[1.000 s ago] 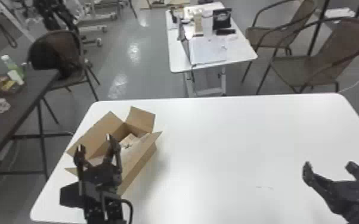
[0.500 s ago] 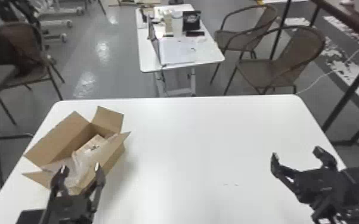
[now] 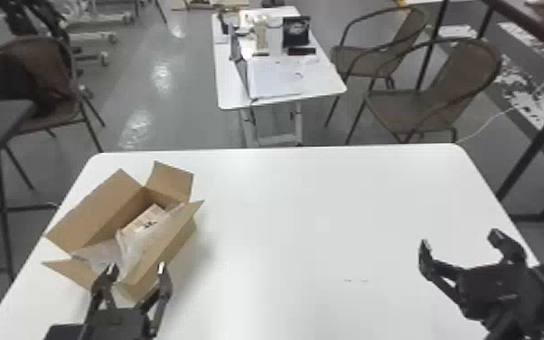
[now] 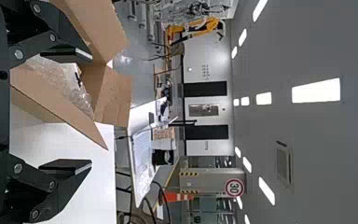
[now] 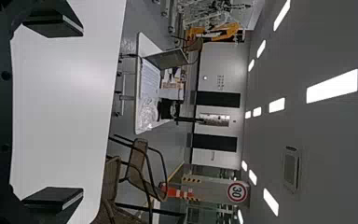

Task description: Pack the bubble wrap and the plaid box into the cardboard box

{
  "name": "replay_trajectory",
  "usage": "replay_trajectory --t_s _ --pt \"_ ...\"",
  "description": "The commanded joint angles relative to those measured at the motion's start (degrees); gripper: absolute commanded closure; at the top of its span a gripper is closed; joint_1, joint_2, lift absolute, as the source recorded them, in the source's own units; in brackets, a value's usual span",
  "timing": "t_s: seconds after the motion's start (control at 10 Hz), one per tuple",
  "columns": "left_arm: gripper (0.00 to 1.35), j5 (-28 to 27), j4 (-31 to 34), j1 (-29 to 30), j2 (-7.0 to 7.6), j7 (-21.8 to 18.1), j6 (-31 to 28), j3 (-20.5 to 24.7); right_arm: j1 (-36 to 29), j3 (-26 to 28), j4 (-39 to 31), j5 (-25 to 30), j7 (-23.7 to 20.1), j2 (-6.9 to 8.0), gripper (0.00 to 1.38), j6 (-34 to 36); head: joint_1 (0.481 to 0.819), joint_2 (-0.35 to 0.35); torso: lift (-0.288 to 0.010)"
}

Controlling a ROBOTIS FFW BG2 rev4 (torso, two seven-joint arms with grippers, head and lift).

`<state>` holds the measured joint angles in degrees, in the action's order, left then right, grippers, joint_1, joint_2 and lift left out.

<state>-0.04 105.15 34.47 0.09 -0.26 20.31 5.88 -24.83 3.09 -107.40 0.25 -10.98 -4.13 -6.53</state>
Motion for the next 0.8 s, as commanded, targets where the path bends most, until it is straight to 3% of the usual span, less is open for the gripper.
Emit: replay_trajectory --t_s 0.0,0.2,0.7 --pt "0.46 -0.2 0.0 0.0 -0.23 0.2 0.6 0.3 -0.2 0.0 -0.2 0.5 0.1 0.70 0.10 -0.1 0.695 0.073 -0.018" --pt "0.46 -1.3 0.0 0.0 -0.23 0.4 1.6 1.2 -0.5 0.1 -0.4 1.2 0.3 1.49 0.10 -0.1 0.695 0.081 -0.018" --pt "0.46 -1.4 -0.3 -0.3 -0.23 0.4 1.6 1.3 -0.5 0.0 -0.4 1.4 -0.1 1.14 0.10 -1.4 0.695 0.092 -0.018"
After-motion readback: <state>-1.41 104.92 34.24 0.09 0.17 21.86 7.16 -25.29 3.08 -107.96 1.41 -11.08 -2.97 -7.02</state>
